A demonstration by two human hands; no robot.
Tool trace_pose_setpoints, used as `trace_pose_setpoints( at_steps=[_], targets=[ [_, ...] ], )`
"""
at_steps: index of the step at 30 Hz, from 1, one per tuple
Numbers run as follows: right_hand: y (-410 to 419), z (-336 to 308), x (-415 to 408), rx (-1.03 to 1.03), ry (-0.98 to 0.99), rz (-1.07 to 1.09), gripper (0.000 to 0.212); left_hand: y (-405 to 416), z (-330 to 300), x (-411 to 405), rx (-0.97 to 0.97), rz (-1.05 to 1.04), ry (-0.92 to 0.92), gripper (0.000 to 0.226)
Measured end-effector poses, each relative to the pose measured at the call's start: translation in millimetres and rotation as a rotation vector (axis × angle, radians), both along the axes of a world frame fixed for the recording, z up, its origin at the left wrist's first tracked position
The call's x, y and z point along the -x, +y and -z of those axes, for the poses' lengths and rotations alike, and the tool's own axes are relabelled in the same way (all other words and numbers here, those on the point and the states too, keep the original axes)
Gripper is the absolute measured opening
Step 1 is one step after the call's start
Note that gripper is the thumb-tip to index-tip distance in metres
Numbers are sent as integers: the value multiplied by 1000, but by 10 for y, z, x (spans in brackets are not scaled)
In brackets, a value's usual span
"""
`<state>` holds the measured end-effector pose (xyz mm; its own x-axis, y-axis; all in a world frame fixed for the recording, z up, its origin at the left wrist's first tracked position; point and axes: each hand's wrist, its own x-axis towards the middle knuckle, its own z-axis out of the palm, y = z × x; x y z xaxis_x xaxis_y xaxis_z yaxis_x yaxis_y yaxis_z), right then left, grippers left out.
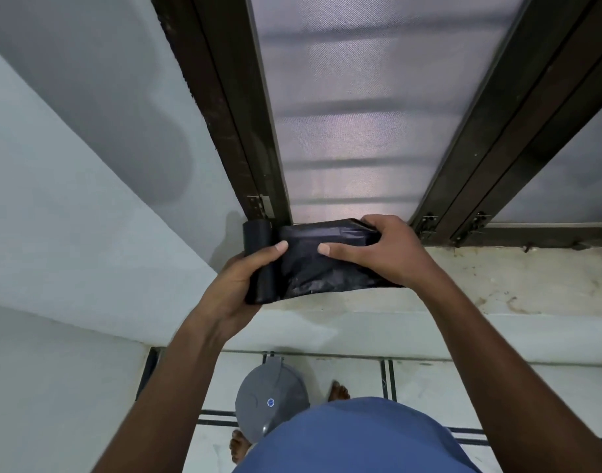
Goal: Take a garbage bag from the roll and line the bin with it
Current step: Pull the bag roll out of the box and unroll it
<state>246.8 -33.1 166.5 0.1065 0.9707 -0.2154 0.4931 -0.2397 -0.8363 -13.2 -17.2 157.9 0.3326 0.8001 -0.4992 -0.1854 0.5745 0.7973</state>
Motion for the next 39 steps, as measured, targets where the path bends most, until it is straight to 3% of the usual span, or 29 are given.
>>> trace_pose_setpoints(
  at_steps=[2, 4, 6, 7, 9, 11, 13, 19, 26, 29, 32, 34, 37, 39],
  targets=[
    [16, 17, -57, 43, -142, 21, 55, 8, -17, 2, -39, 16, 85, 50],
    [0, 15, -64, 63, -431, 19, 53, -1, -40, -19, -88, 27, 164, 49],
    [-30, -49, -11, -16, -630, -10, 52, -8, -46, -63, -110, 38, 199, 46],
    [-51, -131, 38, -78, -626, -33, 54, -8, -52, -92, -106, 43, 196, 46],
    [-73, -291, 166, -145, -421, -117, 55, -29, -84, -154, -85, 57, 155, 44],
    [-44, -351, 306, -58, -108, -236, 52, -67, -127, -207, -55, 75, 62, 44],
    [0, -285, 386, 12, 64, -258, 50, -94, -167, -227, -39, 80, -6, 47],
    [73, -126, 321, -18, 31, -208, 50, -104, -231, -156, -78, 98, 3, 49],
    [126, -113, 80, -2, -94, -185, 69, -20, -234, 72, -56, 50, 34, 43],
    [134, -115, 25, 18, -278, -160, 64, -1, -253, 83, -52, 25, 30, 41],
    [118, -155, 33, -74, -642, -173, 44, 9, -257, 42, -77, 43, 24, 40],
    [92, -228, 104, -136, -561, -173, 48, 31, -248, 6, -106, 69, 61, 44],
    [65, -353, 270, -143, -242, -257, 54, 61, -218, -45, -125, 122, 66, 48],
    [75, -337, 356, -129, -194, -341, 58, 79, -190, -57, -106, 113, 37, 48]
  ],
)
